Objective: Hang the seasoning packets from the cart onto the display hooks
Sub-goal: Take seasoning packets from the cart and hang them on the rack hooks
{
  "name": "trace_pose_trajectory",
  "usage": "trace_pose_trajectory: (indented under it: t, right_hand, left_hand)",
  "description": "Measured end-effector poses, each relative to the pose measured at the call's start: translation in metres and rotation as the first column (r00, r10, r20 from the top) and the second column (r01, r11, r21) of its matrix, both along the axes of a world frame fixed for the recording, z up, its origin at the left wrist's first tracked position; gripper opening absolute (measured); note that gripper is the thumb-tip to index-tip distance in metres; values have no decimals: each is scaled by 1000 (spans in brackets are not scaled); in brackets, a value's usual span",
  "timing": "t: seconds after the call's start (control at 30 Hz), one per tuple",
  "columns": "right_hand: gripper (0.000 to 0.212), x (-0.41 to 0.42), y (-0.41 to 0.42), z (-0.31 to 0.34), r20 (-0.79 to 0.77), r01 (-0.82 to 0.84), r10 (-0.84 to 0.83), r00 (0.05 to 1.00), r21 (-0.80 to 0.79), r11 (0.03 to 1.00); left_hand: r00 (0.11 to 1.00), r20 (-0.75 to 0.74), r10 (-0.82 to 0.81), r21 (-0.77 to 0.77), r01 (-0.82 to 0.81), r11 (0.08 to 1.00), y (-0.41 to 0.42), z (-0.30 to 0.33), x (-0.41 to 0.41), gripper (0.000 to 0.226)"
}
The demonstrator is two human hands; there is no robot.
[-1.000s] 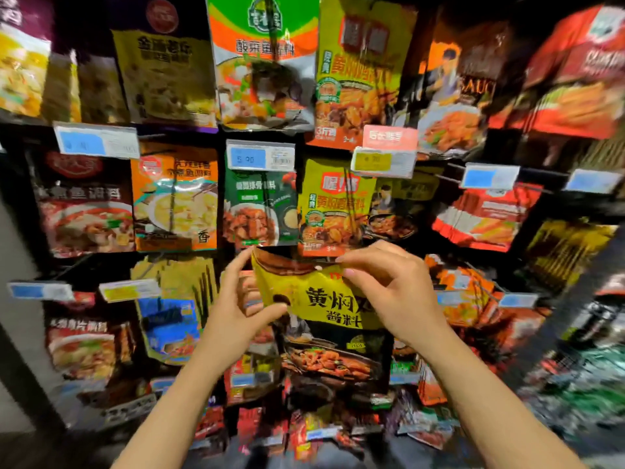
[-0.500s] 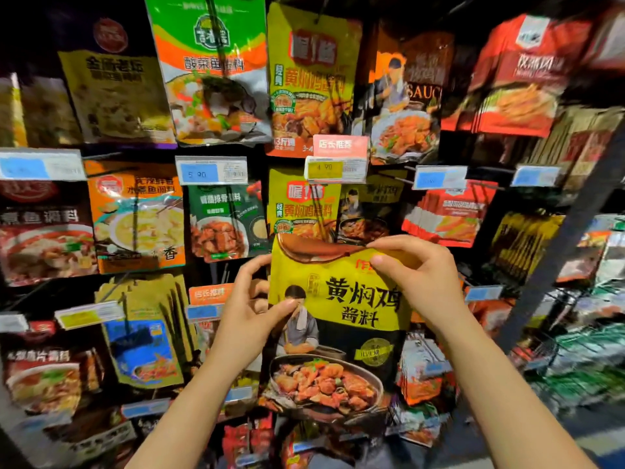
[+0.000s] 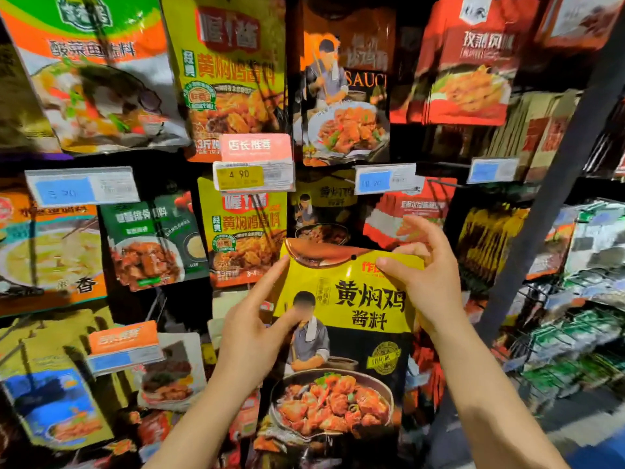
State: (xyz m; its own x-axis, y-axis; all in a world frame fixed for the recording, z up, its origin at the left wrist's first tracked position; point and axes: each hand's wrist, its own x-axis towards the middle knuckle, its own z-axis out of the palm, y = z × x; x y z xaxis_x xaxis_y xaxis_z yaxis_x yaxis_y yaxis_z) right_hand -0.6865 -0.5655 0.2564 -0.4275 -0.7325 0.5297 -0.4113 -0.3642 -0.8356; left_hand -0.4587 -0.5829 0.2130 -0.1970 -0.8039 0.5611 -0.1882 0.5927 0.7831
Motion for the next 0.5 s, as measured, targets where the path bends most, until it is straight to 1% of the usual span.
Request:
trace_pose_trajectory:
  t: [0.1, 0.27, 0.4, 0.5]
  right_hand:
    - [72, -29, -24, -4, -6, -22, 21, 1000, -35, 999]
    - [80, -72, -59, 8, -12, -74, 73, 997, -94, 993]
    - [88, -88, -87, 20, 1, -130, 131, 991, -115, 985]
    - [91, -94, -104, 26, 9, -206, 209, 978, -135, 969]
  left_hand:
    - [999, -34, 38, 9, -37, 999, -25, -1, -28, 69]
    - [998, -31, 60, -8, -60, 998, -55, -1, -75, 70]
    - [985, -100, 139, 0, -140, 990, -67, 6, -94, 71]
    - [972, -108, 210, 15, -209, 978, -67, 9, -99, 74]
